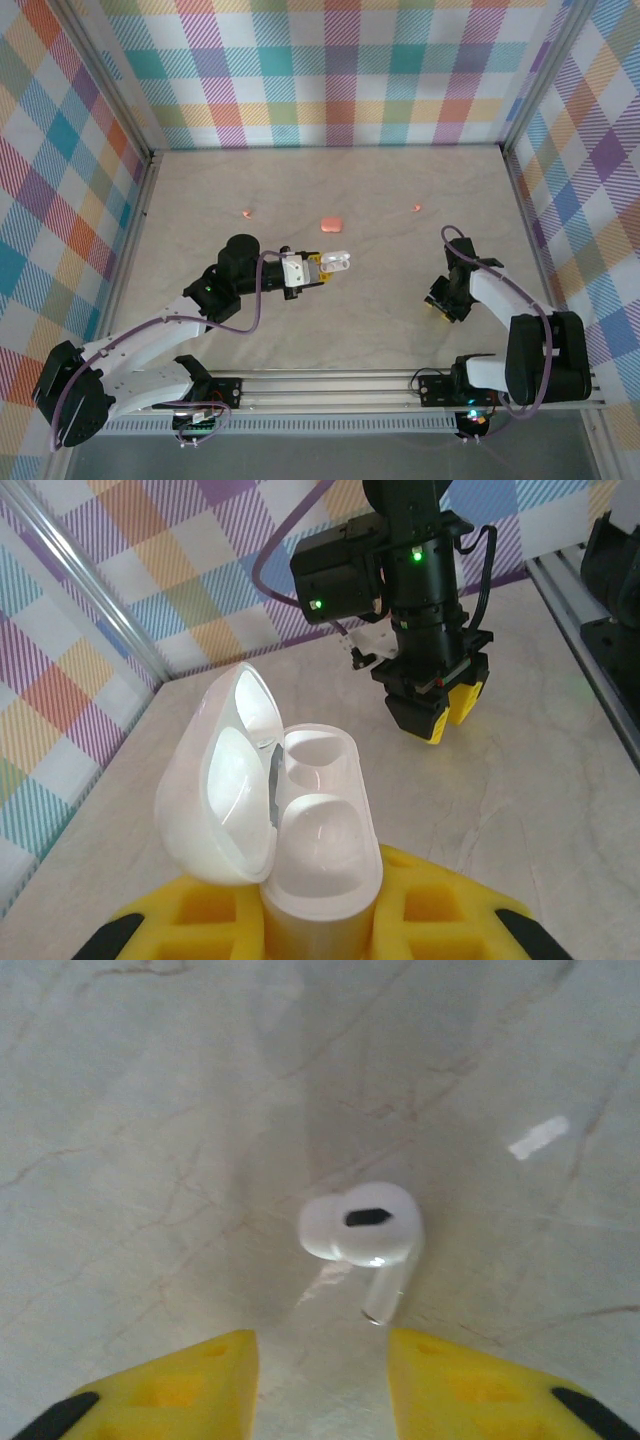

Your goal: Insert the wireless bluetooth earbuds into the charging case

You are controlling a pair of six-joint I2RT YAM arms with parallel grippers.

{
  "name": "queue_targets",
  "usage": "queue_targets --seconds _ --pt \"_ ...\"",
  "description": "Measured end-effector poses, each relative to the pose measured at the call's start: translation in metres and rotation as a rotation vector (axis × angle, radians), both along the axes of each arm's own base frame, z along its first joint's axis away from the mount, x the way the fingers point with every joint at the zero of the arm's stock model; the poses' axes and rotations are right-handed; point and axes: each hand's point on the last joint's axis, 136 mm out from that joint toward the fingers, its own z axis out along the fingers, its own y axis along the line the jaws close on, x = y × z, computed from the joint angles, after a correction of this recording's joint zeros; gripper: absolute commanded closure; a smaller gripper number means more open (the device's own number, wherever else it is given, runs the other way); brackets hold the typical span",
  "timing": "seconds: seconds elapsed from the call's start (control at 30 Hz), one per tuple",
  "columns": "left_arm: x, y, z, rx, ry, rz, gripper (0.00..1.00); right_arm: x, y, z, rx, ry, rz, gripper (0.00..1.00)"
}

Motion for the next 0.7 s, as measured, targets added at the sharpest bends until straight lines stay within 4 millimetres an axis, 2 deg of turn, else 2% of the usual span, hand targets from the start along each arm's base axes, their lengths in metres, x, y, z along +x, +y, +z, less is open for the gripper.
queue_targets --seconds 0.33,0.53,0.7 --pt "0.001 0.0 -0.007 0.023 0.008 0.0 0.93 0.014 0.012 0.003 0.035 -0.054 0.091 0.75" --pt "0.003 -0.002 -0.015 0.039 0.025 -0.001 0.93 0.024 0.017 0.012 0.036 -0.089 0.13 0.73" --pt "0.004 -0.003 -0.019 0.045 0.033 -0.001 0.93 0.019 0.007 0.016 -0.02 -0.084 0.113 0.7"
